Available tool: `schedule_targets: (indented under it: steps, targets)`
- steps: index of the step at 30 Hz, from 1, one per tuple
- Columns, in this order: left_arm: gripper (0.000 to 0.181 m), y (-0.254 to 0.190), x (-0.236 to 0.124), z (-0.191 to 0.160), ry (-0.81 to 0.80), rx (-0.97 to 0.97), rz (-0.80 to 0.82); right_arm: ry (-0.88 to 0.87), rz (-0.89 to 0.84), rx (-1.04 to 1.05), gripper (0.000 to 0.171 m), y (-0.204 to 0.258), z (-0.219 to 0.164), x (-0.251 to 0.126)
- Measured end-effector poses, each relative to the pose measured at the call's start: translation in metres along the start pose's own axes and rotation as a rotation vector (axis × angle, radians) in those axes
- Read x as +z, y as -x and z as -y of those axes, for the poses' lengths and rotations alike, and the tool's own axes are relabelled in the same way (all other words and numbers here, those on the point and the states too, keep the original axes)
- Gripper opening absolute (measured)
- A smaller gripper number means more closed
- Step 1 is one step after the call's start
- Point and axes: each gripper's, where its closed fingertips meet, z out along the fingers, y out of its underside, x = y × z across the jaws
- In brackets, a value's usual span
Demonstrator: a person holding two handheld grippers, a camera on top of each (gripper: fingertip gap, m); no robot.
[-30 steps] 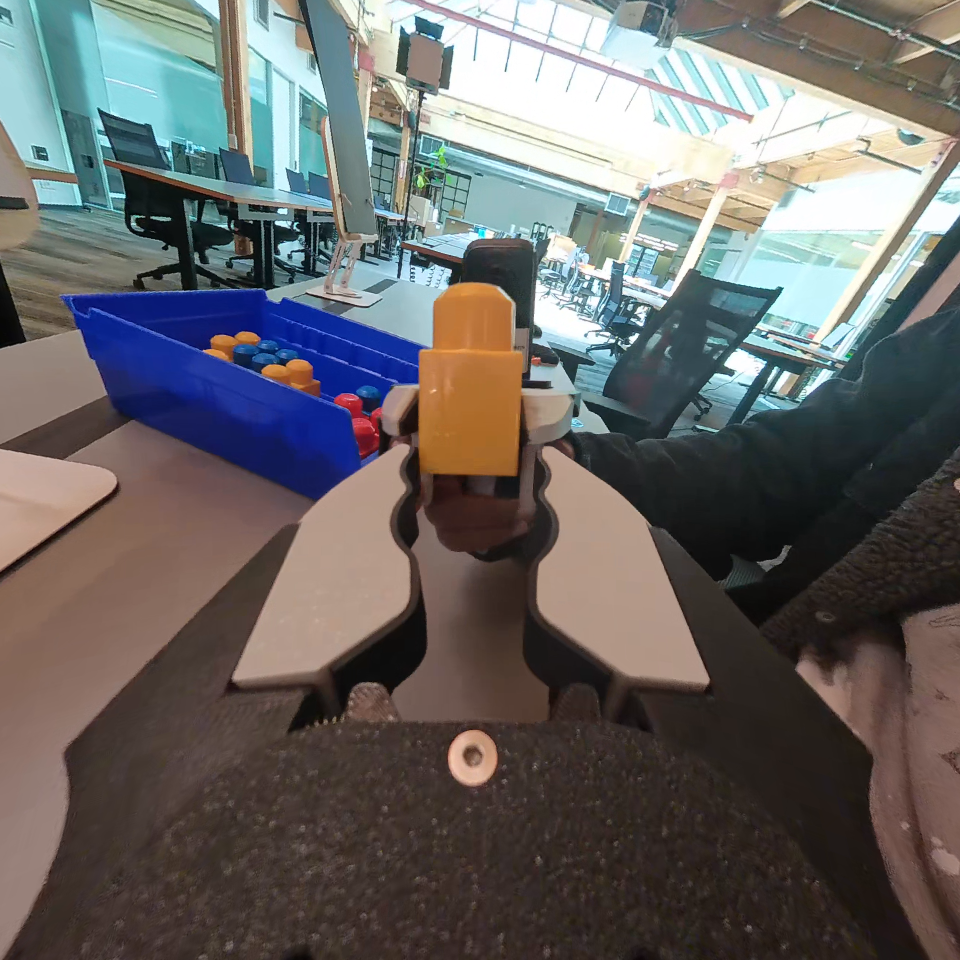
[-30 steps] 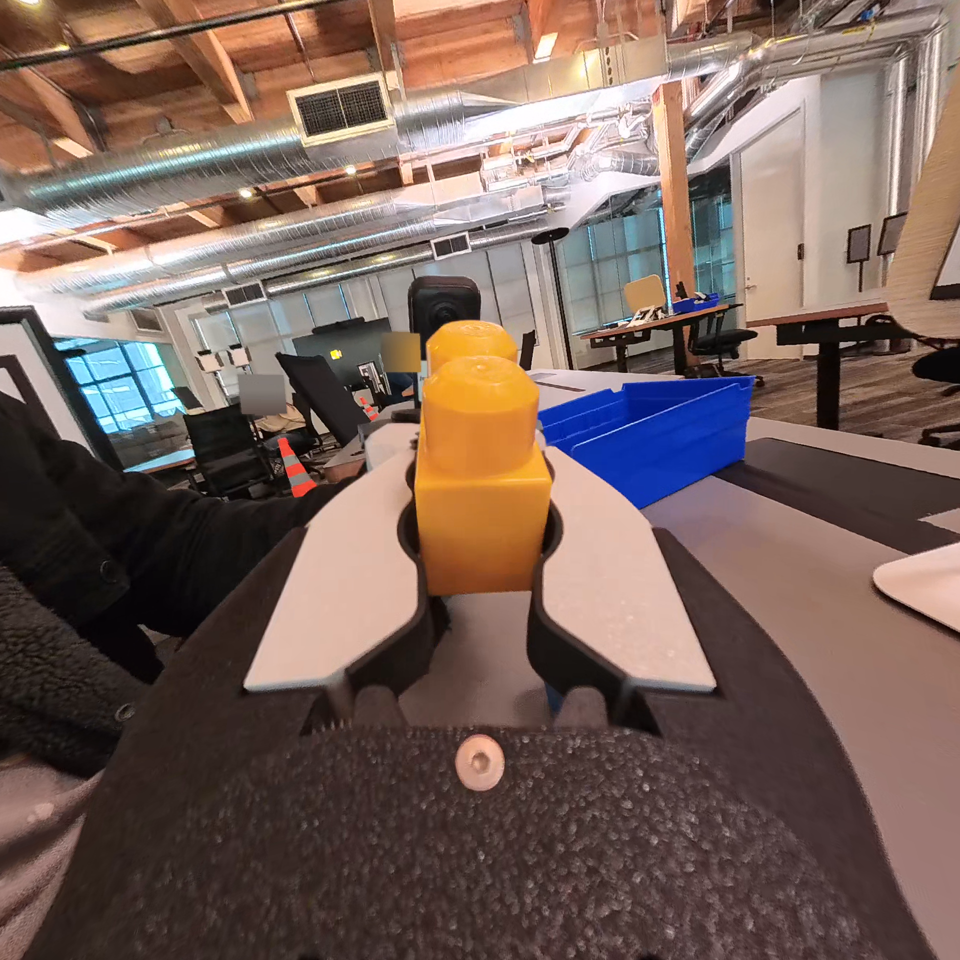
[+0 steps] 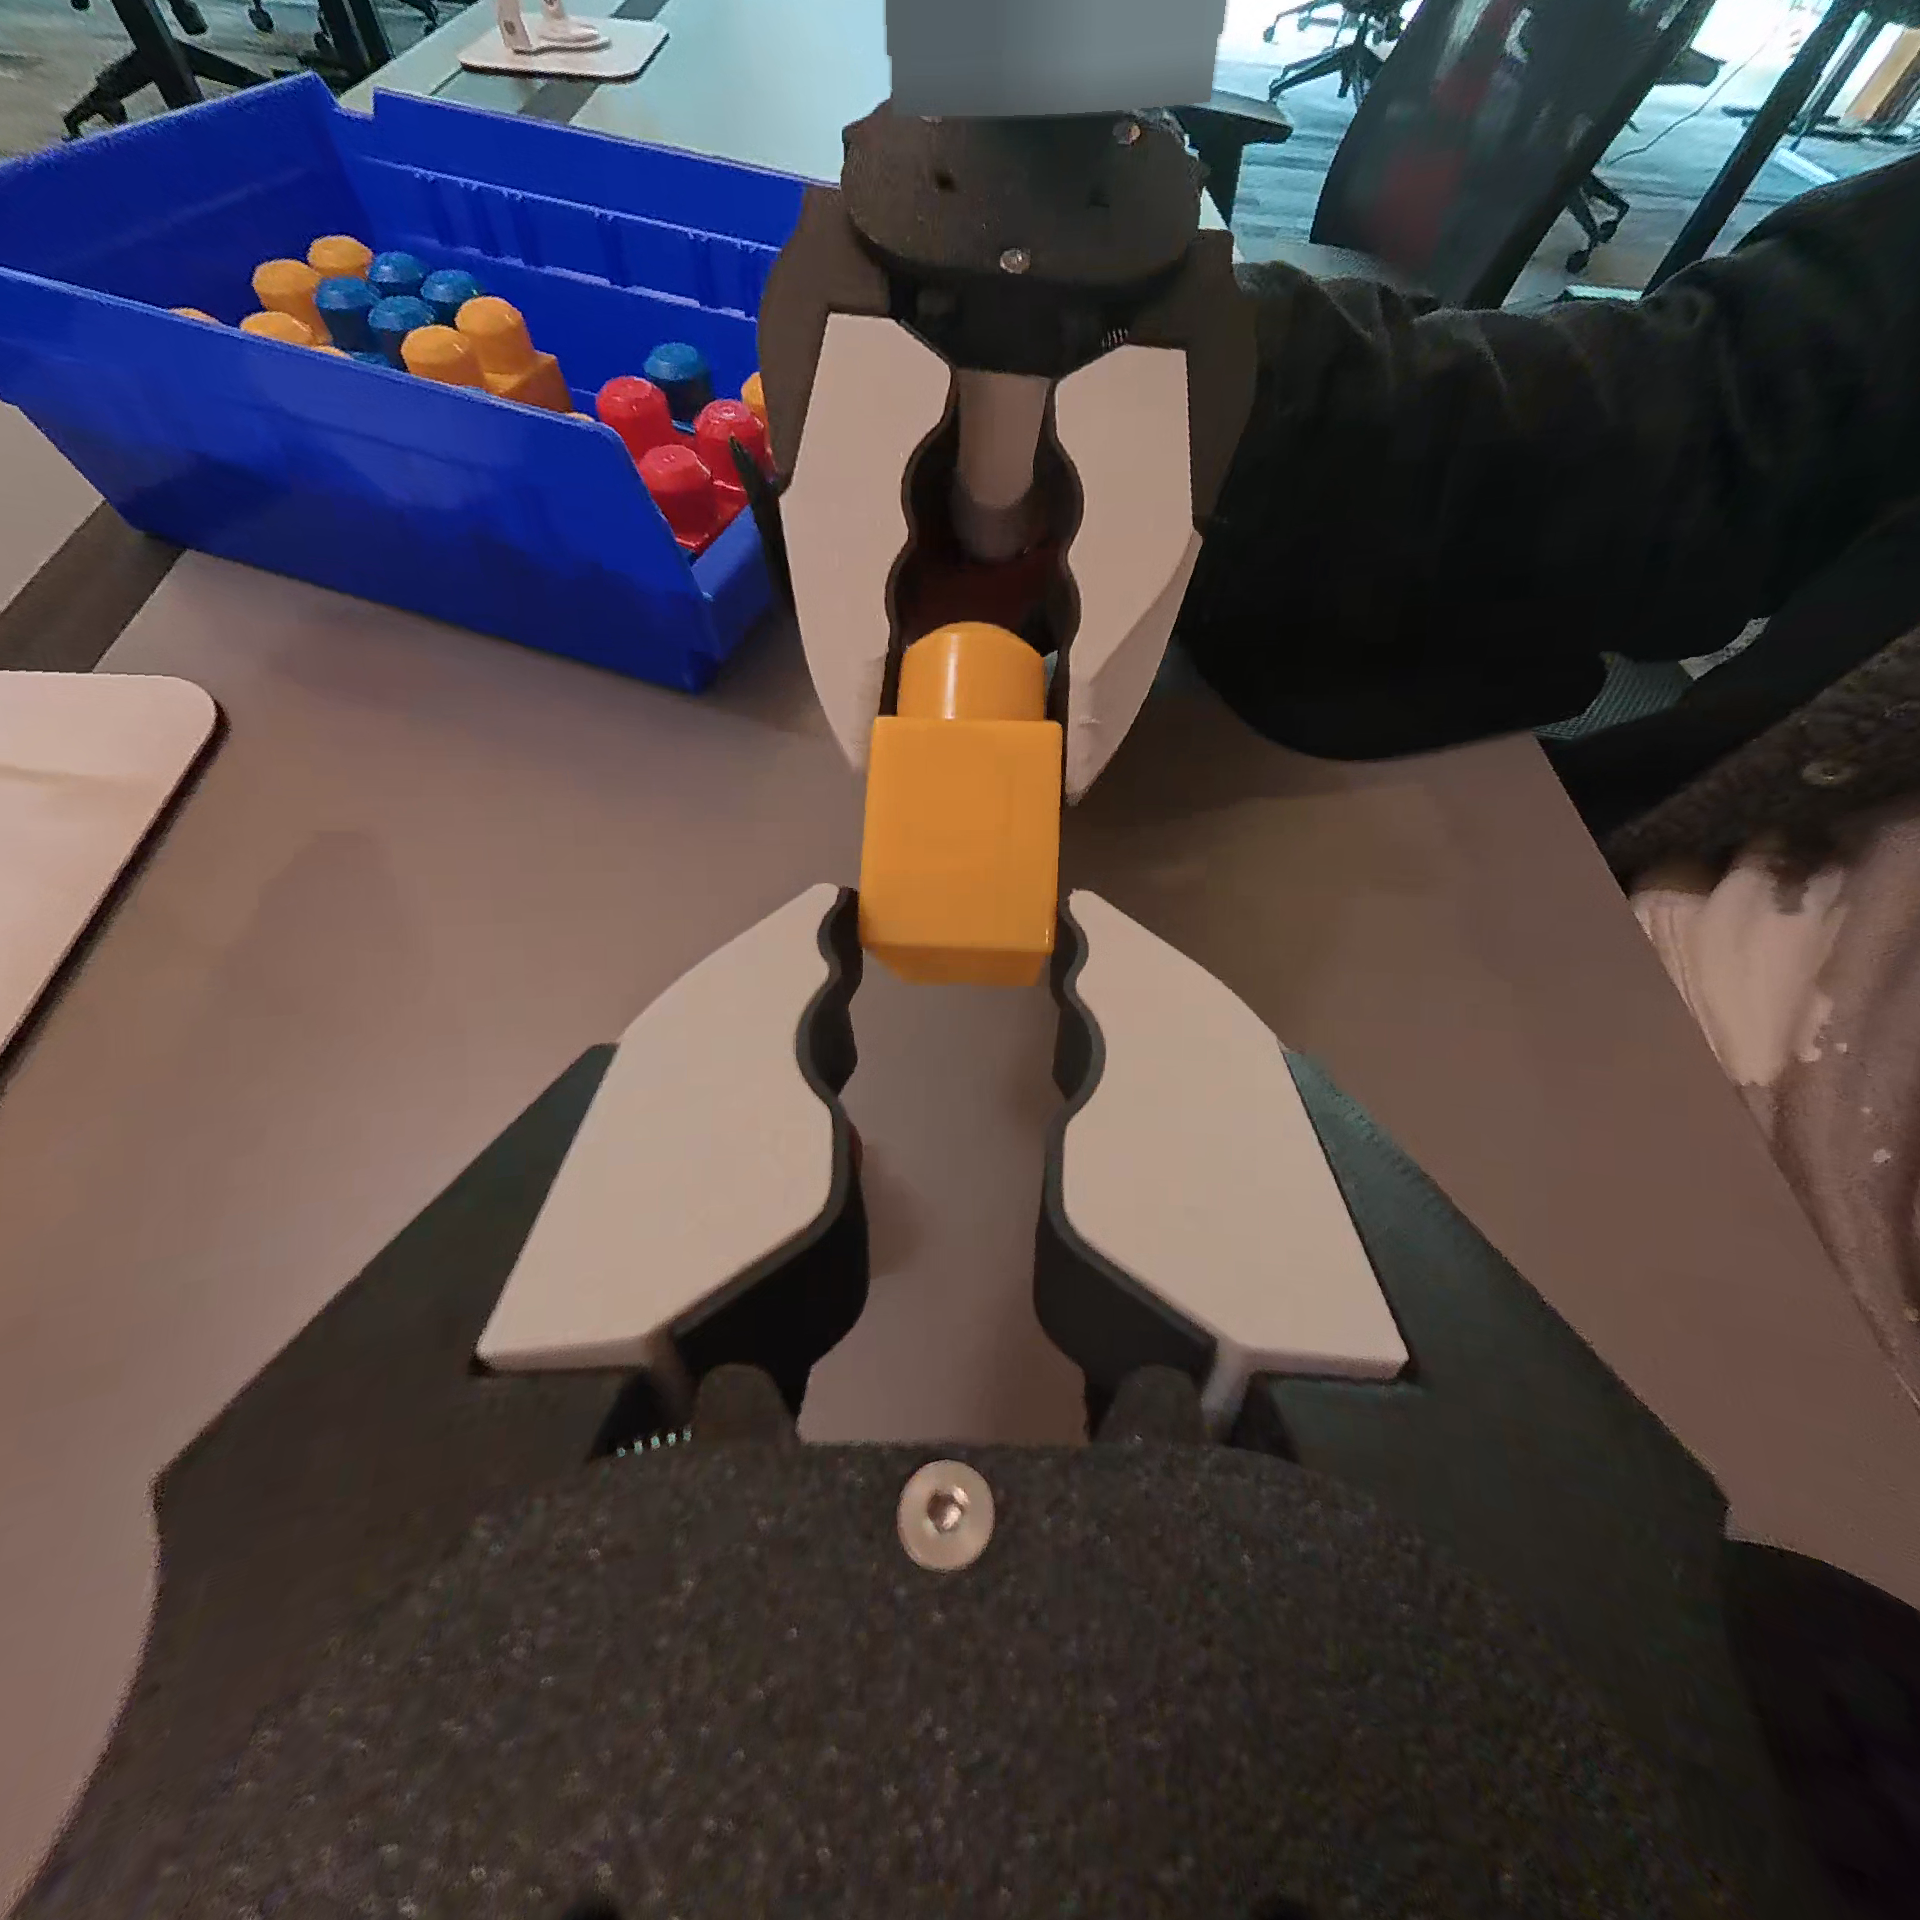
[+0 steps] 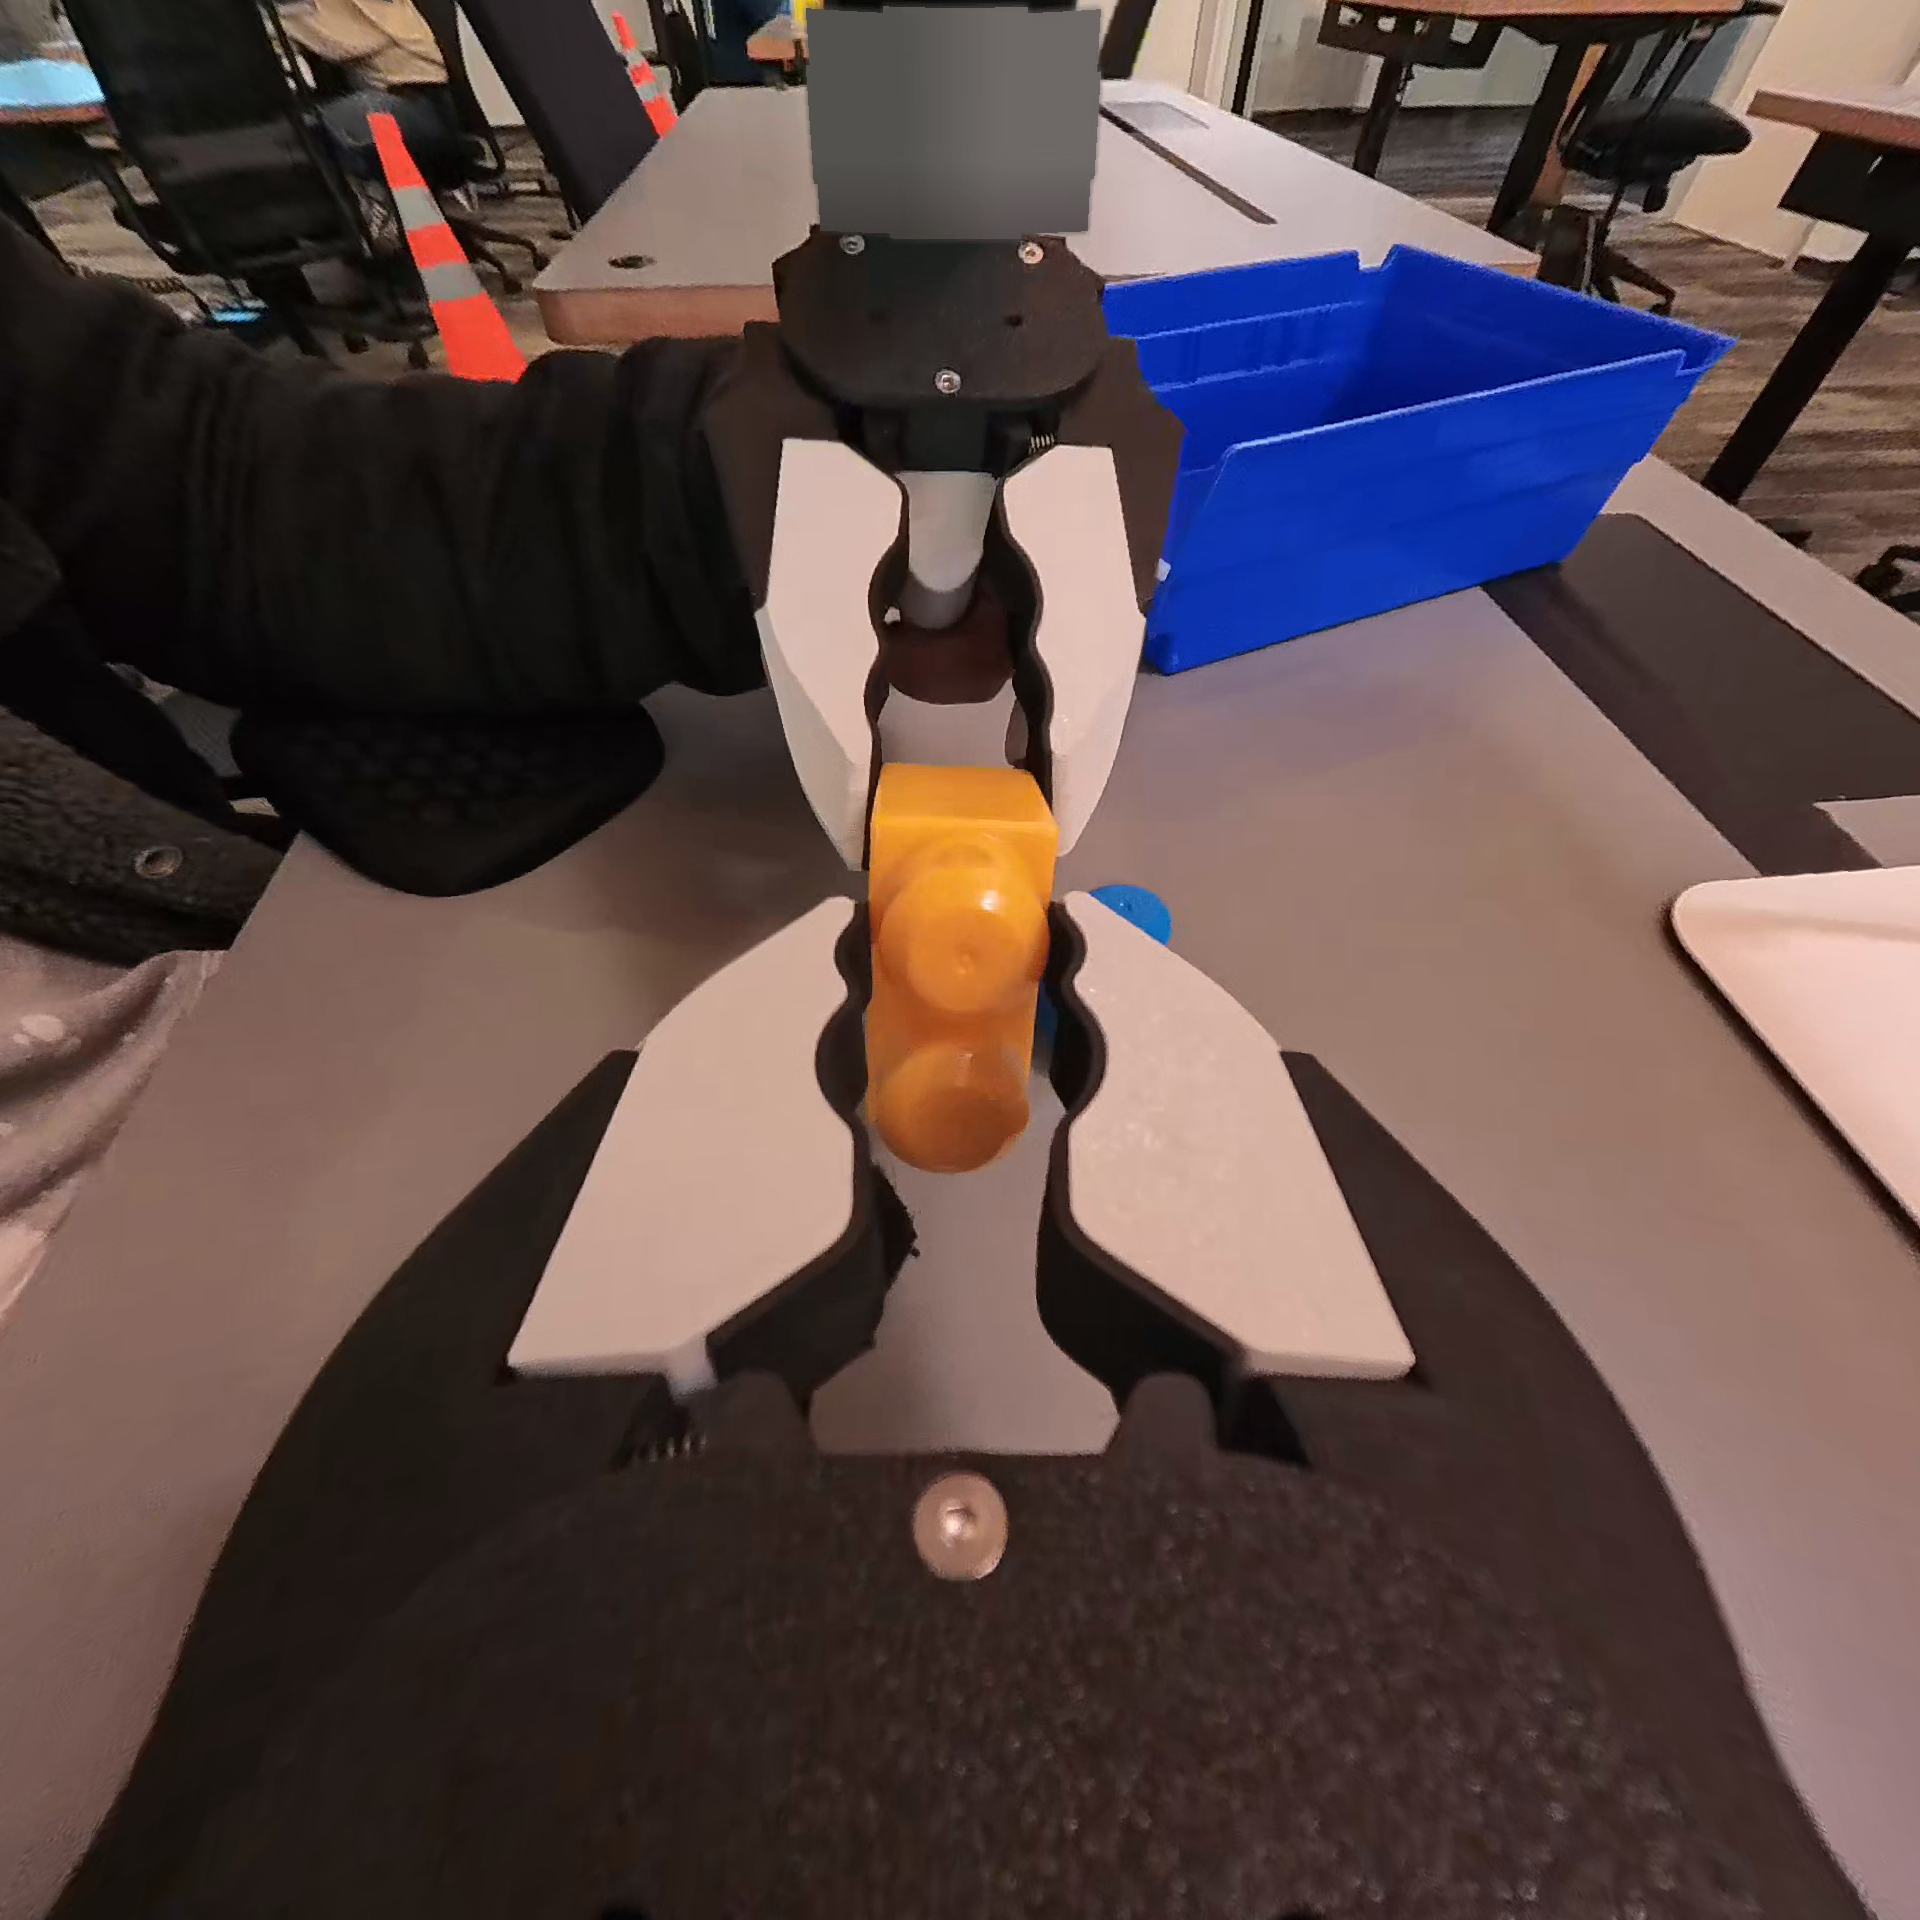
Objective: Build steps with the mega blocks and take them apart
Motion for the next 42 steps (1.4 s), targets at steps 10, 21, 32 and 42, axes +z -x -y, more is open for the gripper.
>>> schedule_targets:
  steps: [10,21,32,42]
  targets:
    - [0.034,0.024,-0.019,0.021,-0.201,-0.052,0.094,0.000,-0.186,-0.069,0.032,-0.025,0.031,-0.046]
    - [0.000,0.071,-0.068,0.055,-0.548,-0.068,0.445,0.530,-0.519,-0.156,0.032,-0.140,0.033,-0.182]
    - [0.000,0.101,-0.111,0.056,-0.644,-0.004,0.871,1.065,-0.397,0.050,0.032,-0.188,-0.085,-0.245]
    - [0.000,0.105,-0.091,0.044,-0.570,0.006,0.852,1.103,-0.302,0.143,0.032,-0.191,-0.139,-0.233]
